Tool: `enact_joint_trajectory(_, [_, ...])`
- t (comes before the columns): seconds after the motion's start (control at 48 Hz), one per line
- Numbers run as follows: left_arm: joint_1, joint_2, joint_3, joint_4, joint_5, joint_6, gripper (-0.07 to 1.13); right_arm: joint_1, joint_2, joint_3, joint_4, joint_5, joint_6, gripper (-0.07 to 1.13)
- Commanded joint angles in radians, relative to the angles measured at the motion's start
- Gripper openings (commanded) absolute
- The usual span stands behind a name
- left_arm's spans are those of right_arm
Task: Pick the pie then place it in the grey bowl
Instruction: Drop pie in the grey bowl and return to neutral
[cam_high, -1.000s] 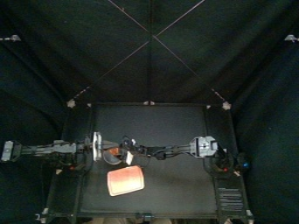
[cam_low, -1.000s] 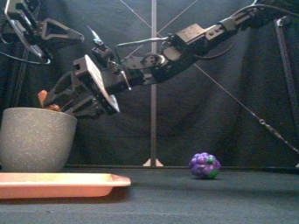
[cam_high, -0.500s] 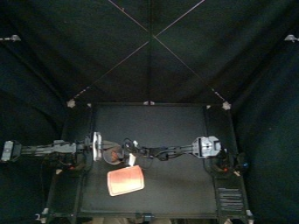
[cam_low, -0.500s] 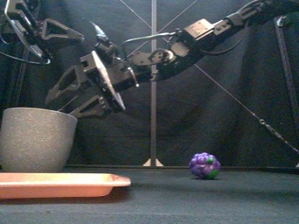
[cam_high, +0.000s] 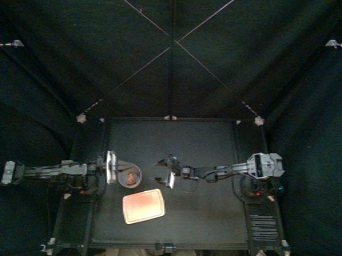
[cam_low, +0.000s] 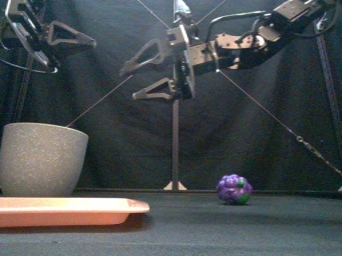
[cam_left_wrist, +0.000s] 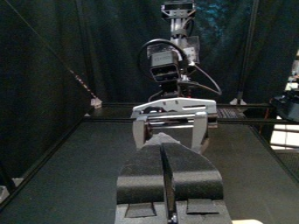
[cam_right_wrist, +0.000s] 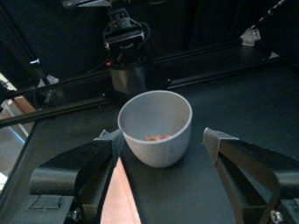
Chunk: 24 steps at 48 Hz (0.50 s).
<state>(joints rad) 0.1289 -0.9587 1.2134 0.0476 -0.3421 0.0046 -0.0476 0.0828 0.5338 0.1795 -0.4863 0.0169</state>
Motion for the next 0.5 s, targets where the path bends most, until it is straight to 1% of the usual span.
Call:
enact_joint_trajectory(0.021, [0.002,0.002,-0.015,-0.002,-0.009,0.000,0.03,-0.003,-0.110,0.098,0.000,-0.052,0.000,1.06])
enact_joint_trajectory(0.25, [0.002,0.002,-0.014,-0.002,-0.009,0.000,0.03,-0.006,-0.239,0.259,-0.002,-0.067,-0.002,1.06])
enact_joint_trajectory(0.5, [0.002,0.000,-0.003,-0.002,-0.008,0.000,0.03,-0.008,-0.357,0.382,-0.002,-0.069,0.000,1.06])
